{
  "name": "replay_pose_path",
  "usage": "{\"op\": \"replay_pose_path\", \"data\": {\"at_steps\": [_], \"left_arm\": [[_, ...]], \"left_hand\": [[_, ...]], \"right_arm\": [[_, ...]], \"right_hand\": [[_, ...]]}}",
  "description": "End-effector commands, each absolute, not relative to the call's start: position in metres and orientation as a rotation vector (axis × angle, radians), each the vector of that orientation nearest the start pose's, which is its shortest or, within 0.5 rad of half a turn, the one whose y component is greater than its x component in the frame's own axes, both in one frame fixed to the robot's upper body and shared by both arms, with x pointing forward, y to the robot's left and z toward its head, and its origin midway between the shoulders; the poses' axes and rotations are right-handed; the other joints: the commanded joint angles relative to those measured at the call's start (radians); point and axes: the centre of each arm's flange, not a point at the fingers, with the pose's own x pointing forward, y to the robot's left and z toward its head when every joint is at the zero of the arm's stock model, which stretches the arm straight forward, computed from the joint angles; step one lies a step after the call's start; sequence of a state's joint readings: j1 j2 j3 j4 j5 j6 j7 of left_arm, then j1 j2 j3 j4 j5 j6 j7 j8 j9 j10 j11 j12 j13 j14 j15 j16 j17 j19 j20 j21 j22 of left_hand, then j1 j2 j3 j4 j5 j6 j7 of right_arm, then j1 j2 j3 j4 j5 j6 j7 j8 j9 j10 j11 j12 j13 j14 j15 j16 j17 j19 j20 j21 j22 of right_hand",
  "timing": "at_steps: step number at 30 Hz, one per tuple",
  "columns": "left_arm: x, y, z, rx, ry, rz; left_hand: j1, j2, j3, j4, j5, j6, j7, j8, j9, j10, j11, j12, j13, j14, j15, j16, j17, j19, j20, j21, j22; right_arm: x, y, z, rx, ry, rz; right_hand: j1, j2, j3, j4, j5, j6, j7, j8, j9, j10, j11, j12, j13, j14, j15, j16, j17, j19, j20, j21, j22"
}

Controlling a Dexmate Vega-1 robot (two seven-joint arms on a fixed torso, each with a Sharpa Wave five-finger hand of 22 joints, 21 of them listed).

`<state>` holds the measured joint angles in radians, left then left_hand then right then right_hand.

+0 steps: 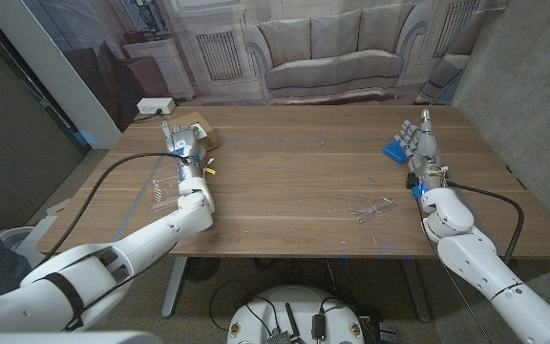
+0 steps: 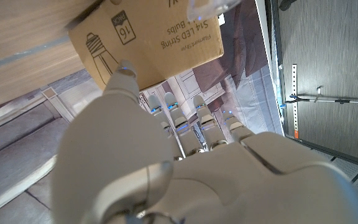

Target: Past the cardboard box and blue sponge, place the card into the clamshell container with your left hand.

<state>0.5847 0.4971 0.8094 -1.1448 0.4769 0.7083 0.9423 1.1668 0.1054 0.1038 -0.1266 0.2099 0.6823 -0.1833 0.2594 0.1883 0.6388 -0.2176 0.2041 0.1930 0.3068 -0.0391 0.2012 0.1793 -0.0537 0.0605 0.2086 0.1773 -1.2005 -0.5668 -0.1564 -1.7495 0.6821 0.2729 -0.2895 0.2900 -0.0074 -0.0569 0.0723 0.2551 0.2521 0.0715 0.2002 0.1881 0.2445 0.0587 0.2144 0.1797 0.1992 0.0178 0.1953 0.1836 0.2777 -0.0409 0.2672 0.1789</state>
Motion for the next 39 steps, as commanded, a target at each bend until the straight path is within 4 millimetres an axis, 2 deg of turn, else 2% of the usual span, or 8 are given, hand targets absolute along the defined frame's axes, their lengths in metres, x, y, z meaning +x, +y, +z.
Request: {"op": "replay_pose_path", "data": {"at_steps": [1, 7, 17, 26, 39], "left_arm": [[0.6631, 0.3078, -0.0237, 1.322, -0.491, 1.059], [0.6647, 0.3086, -0.0245, 1.318, -0.495, 1.064], [0.6648, 0.3088, -0.0246, 1.302, -0.528, 1.083], [0.6651, 0.3064, -0.0236, 1.291, -0.546, 1.094], [0.6644, 0.304, -0.0242, 1.281, -0.571, 1.106]], "left_hand": [[0.01, 0.004, 0.009, -0.001, -0.008, 0.023, -0.003, 0.006, 0.002, 0.023, 0.001, 0.01, 0.003, 0.021, -0.1, 0.007, 0.001, 0.017, -0.01, 0.006, 0.001], [0.016, 0.006, 0.012, -0.003, -0.009, 0.033, -0.005, 0.006, 0.001, 0.035, 0.001, 0.01, 0.003, 0.034, -0.099, 0.008, 0.001, 0.022, -0.016, 0.005, 0.001], [0.028, 0.01, 0.02, -0.004, -0.012, 0.088, 0.01, 0.018, 0.0, 0.086, 0.002, 0.014, 0.003, 0.077, -0.102, 0.013, 0.001, 0.053, -0.023, 0.009, 0.0], [0.038, 0.01, 0.027, -0.007, -0.014, 0.127, 0.007, 0.027, -0.001, 0.118, 0.001, 0.014, 0.003, 0.105, -0.105, 0.014, 0.0, 0.074, -0.036, 0.01, 0.0], [0.054, 0.01, 0.037, -0.009, -0.017, 0.182, 0.026, 0.035, -0.003, 0.172, 0.002, 0.014, 0.003, 0.149, -0.118, 0.013, 0.0, 0.105, -0.051, 0.011, 0.0]], "right_arm": [[0.5555, -0.3298, -0.0428, 0.219, -0.663, -0.041], [0.557, -0.3285, -0.0425, 0.22, -0.661, -0.039], [0.5573, -0.3295, -0.0411, 0.217, -0.661, -0.043], [0.5563, -0.3315, -0.041, 0.216, -0.661, -0.046], [0.5549, -0.3333, -0.0422, 0.219, -0.659, -0.051]], "right_hand": [[0.004, 0.004, -0.007, -0.001, 0.0, 0.009, 0.002, -0.003, 0.002, 0.007, 0.001, -0.003, 0.005, 0.006, 0.0, -0.002, 0.004, 0.006, -0.011, -0.002, 0.004], [0.004, 0.005, -0.007, -0.001, -0.001, 0.008, 0.001, -0.003, 0.002, 0.007, 0.001, -0.004, 0.005, 0.007, 0.001, -0.002, 0.004, 0.006, -0.01, -0.004, 0.004], [0.004, 0.006, -0.009, -0.001, -0.001, 0.007, 0.002, -0.003, 0.002, 0.007, -0.001, -0.004, 0.005, 0.007, 0.001, -0.003, 0.004, 0.008, -0.01, -0.006, 0.004], [0.004, 0.006, -0.01, -0.001, -0.001, 0.008, 0.002, -0.003, 0.002, 0.006, -0.003, -0.004, 0.005, 0.007, 0.0, -0.003, 0.004, 0.009, -0.01, -0.009, 0.004], [0.004, 0.007, -0.012, -0.002, -0.002, 0.007, 0.001, -0.003, 0.002, 0.006, 0.0, -0.004, 0.005, 0.008, 0.001, -0.003, 0.004, 0.01, -0.009, -0.013, 0.004]]}}
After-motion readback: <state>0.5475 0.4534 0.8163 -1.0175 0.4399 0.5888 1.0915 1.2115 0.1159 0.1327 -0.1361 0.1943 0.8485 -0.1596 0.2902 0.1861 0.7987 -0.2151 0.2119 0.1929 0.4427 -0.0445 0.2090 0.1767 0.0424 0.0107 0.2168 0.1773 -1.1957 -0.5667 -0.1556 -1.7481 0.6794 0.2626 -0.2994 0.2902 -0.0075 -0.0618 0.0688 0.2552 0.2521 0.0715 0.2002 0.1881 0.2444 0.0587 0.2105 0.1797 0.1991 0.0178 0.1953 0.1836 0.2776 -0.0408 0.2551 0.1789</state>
